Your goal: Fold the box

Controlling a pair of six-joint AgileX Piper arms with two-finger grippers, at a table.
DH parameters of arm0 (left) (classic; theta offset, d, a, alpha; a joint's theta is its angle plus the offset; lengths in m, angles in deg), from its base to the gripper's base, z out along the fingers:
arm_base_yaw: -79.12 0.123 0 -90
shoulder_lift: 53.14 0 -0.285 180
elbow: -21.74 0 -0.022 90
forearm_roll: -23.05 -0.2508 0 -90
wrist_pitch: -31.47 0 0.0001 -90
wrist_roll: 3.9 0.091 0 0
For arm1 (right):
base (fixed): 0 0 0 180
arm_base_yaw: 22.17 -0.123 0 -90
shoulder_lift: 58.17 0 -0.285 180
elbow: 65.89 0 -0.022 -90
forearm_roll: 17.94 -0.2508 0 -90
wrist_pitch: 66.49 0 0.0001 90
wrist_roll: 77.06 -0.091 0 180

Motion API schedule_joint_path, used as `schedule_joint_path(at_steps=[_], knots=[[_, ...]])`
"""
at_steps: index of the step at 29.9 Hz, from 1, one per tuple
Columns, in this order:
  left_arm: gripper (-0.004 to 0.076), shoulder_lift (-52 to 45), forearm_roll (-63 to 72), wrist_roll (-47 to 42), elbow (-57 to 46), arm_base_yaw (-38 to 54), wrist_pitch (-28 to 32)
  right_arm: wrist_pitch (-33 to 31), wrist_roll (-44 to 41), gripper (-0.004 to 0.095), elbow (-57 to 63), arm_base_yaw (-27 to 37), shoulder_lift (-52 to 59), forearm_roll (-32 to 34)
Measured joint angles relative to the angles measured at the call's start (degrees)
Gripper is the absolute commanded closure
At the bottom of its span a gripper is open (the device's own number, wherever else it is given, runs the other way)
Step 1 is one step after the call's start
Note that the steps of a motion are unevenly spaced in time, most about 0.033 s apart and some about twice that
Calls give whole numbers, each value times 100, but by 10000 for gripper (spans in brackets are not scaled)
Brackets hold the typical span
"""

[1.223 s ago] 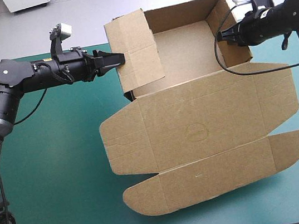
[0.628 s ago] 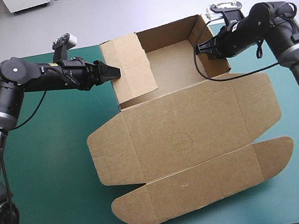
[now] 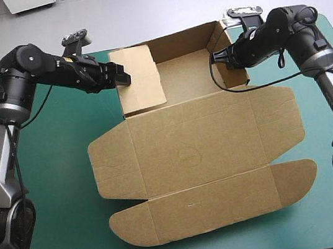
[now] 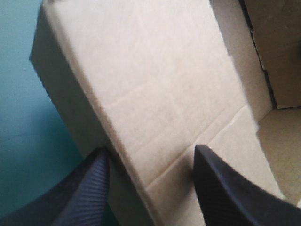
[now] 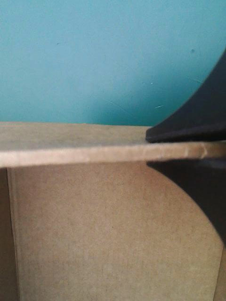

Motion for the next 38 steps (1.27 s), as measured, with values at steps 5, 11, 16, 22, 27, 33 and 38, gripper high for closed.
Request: schedule_joint_path(at_steps=[5, 11, 16, 22, 27, 33, 38], knots=[[339, 88, -654, -241, 215, -167, -51, 10, -216, 906, 0, -191, -27, 216], [340, 128, -1272, -424, 231, -184, -51, -50, -440, 905, 0, -386, -170, 124], [344, 226, -1573, -590, 242, -211, -51, -44, -606, 904, 0, -513, -261, 206], [372, 373, -2186, -872, 268, -520, -46, -130, -740, 904, 0, -543, -284, 491], [399, 571, -2767, -1088, 279, -898, -42, -228, -759, 904, 0, -543, -333, 673], [475, 770, -2976, -1427, 279, -1038, -34, -287, -868, 904, 0, -543, -343, 878], [506, 918, -3008, -1552, 279, -1038, -27, -396, -929, 905, 0, -543, -537, 856]])
